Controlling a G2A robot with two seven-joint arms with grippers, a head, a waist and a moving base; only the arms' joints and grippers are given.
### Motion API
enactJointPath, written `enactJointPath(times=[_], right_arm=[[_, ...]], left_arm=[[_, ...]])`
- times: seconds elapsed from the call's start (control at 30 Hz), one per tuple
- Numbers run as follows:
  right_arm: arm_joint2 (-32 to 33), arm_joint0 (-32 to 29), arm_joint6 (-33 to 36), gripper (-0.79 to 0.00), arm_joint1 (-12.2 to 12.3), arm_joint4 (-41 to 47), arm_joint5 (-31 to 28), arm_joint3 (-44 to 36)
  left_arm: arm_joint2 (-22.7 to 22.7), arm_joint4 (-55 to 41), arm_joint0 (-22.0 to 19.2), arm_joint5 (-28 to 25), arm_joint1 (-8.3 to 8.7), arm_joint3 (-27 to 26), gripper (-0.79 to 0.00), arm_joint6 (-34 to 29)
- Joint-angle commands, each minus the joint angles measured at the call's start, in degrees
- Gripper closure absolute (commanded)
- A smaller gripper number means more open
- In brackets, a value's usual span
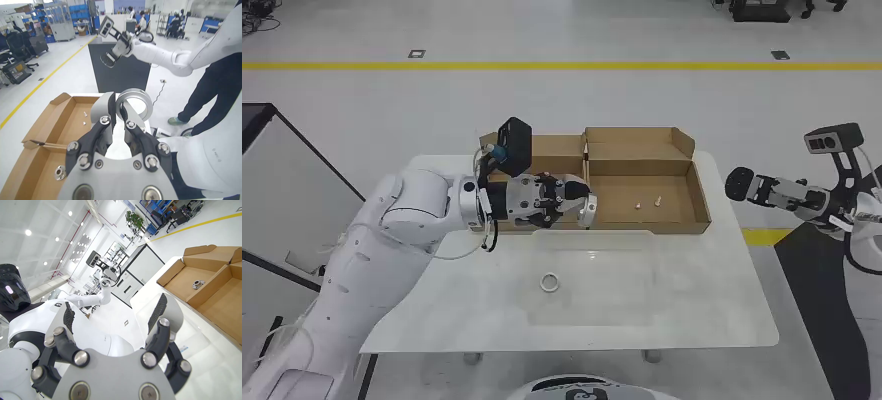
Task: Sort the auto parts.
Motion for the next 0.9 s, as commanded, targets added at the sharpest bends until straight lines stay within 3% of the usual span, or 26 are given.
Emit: enactJointPath(times=[0.0,0.37,0.87], right_arm=[[0.0,0.0,0.0,-0.785,0.0,0.0,0.0,0.0],[0.0,0.0,0.0,-0.785,0.0,0.0,0.0,0.0],[0.0,0.0,0.0,-0.785,0.0,0.0,0.0,0.0]], left_arm=[[-2.2,-4.5,2.5,-0.6,0.40,-0.4,0.000,1.9],[-7.8,-24.4,11.2,-4.8,1.40,-4.0,0.000,8.0],[-12.5,-44.0,17.2,-11.8,1.97,-8.2,0.000,8.1]])
